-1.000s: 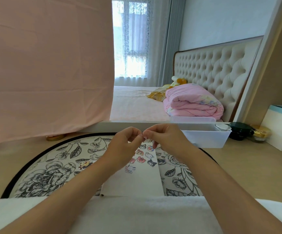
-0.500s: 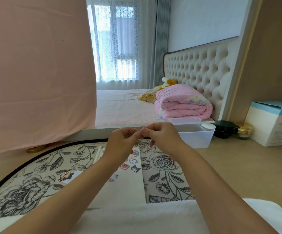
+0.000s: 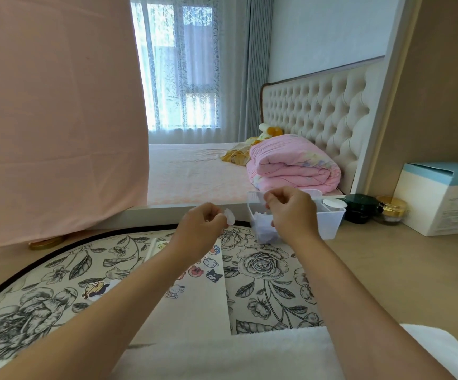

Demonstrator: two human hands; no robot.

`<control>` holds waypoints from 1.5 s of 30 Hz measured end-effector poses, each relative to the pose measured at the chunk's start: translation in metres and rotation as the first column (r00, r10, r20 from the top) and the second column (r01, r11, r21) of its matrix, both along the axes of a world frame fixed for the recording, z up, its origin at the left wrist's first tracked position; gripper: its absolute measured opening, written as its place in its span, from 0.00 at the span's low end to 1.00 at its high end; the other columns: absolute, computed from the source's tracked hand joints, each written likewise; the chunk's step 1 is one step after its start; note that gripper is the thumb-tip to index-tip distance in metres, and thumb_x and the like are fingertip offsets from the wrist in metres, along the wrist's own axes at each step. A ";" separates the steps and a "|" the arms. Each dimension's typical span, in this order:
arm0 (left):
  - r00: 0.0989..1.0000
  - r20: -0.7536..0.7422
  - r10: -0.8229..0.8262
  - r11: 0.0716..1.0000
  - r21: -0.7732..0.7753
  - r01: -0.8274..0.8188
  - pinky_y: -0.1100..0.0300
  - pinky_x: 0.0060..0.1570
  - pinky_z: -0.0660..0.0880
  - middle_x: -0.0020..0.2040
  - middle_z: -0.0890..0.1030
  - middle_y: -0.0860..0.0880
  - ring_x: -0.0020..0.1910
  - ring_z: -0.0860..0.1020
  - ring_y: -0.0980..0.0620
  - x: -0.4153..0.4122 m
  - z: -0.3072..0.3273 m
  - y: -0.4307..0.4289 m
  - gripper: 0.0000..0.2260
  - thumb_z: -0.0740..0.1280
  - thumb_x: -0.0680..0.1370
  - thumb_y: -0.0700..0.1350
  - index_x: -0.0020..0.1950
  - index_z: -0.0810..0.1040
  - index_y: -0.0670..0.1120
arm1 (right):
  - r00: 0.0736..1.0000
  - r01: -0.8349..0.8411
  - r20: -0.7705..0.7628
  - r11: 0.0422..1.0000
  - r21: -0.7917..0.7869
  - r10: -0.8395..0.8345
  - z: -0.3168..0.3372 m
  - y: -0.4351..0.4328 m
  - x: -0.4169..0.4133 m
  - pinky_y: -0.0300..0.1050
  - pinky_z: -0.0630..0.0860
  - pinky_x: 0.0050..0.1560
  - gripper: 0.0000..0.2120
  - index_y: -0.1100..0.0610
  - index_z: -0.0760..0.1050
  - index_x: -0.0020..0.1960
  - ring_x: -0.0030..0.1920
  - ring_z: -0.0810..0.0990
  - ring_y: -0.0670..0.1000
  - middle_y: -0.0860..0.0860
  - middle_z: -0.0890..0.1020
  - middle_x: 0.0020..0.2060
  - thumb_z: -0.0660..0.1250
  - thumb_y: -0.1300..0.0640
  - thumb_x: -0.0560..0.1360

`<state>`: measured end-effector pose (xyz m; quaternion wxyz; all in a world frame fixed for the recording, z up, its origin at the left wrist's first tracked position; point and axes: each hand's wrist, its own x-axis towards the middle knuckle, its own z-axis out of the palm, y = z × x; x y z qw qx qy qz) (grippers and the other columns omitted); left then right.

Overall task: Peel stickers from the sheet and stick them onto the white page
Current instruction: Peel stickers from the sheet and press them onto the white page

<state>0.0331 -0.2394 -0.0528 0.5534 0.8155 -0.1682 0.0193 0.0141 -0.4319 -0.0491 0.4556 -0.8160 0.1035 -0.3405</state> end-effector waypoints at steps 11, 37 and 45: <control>0.999 -0.046 0.000 1.000 -0.007 0.000 0.55 0.35 0.72 0.39 0.82 0.48 0.34 0.76 0.52 -0.001 -0.012 0.013 0.07 0.64 0.78 0.42 0.41 0.79 0.47 | 0.997 -0.057 -0.059 0.961 -0.272 0.042 0.001 0.008 -0.008 0.37 0.72 0.43 0.07 0.49 0.84 0.54 0.46 0.80 0.44 0.44 0.85 0.48 0.72 0.54 0.77; 0.919 -0.373 -0.130 0.911 -0.410 -0.038 0.56 0.36 0.79 0.51 0.86 0.44 0.42 0.83 0.47 -0.033 -0.007 0.102 0.12 0.66 0.81 0.48 0.58 0.81 0.42 | 0.855 -0.453 -0.080 0.812 0.367 0.513 -0.010 0.119 -0.028 0.37 0.71 0.30 0.01 0.52 0.85 0.43 0.29 0.74 0.45 0.46 0.81 0.29 0.76 0.55 0.73; 0.993 -0.109 0.049 0.981 -0.183 -0.068 0.63 0.30 0.74 0.39 0.86 0.51 0.33 0.81 0.55 -0.031 -0.017 0.103 0.04 0.69 0.80 0.44 0.48 0.82 0.46 | 0.813 -0.420 -0.146 0.741 0.525 0.564 -0.017 0.126 -0.030 0.40 0.65 0.28 0.07 0.57 0.85 0.49 0.29 0.74 0.46 0.49 0.85 0.39 0.73 0.54 0.76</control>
